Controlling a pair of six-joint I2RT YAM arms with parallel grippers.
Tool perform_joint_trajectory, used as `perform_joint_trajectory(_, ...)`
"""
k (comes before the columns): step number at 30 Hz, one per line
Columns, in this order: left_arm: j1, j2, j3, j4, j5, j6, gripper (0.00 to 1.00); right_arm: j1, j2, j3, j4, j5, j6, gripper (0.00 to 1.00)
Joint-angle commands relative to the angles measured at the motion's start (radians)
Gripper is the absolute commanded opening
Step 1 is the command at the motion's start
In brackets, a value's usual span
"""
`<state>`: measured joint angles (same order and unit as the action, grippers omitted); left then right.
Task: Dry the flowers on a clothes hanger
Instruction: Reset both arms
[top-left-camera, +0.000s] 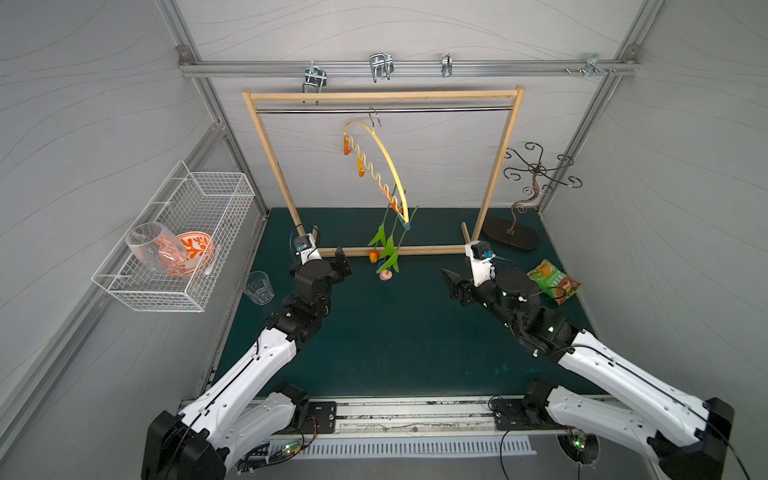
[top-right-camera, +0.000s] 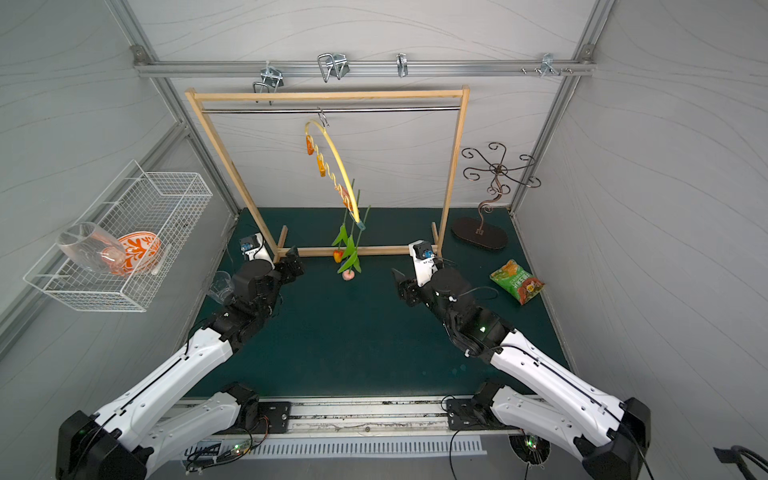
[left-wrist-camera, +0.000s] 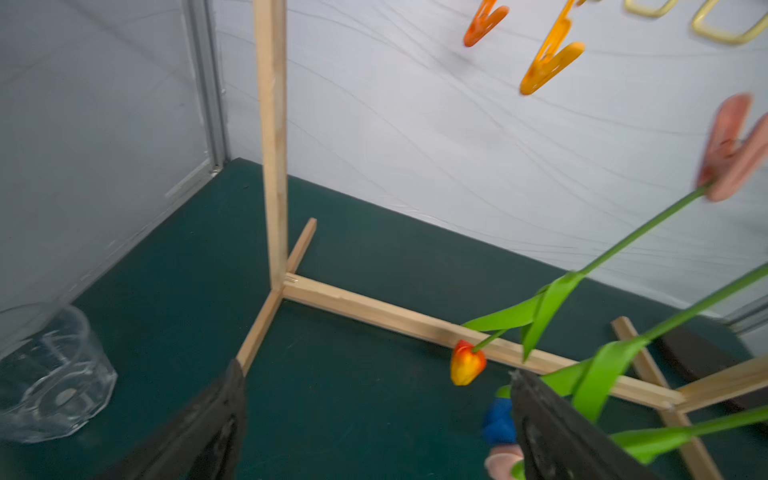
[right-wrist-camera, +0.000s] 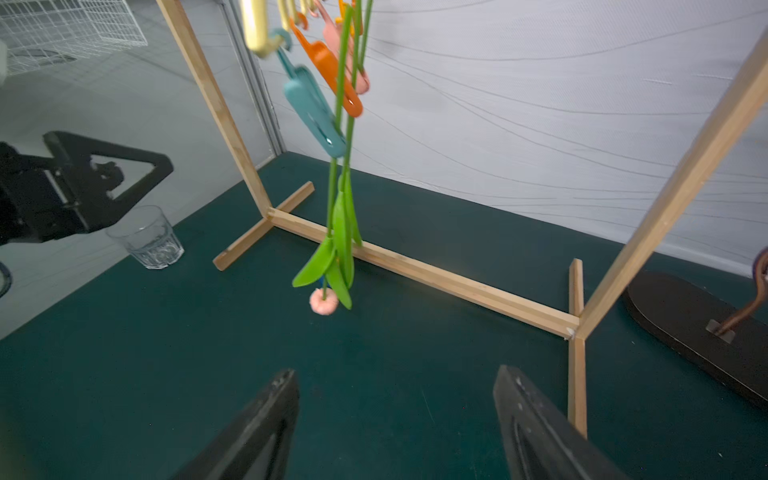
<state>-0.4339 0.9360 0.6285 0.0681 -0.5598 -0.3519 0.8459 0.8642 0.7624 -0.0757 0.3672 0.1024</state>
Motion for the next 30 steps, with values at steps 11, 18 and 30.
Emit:
perform_joint_trajectory(11, 0.039, 0.077, -0.329, 0.539, -0.153, 0.315, 0.99, -0.021, -0.024, -0.072, -0.107, 0.350, 0.035, 0.99)
perform_joint_trajectory(18, 0.114, 0.145, -0.343, 0.615, -0.099, 0.345, 0.99, -0.041, 0.086, -0.119, 0.034, 0.354, -0.083, 0.99)
perform_joint_trajectory(30, 0.342, 0.309, -0.392, 0.767, 0.114, 0.197, 0.99, -0.299, 0.072, -0.248, 0.175, 0.222, -0.147, 0.99)
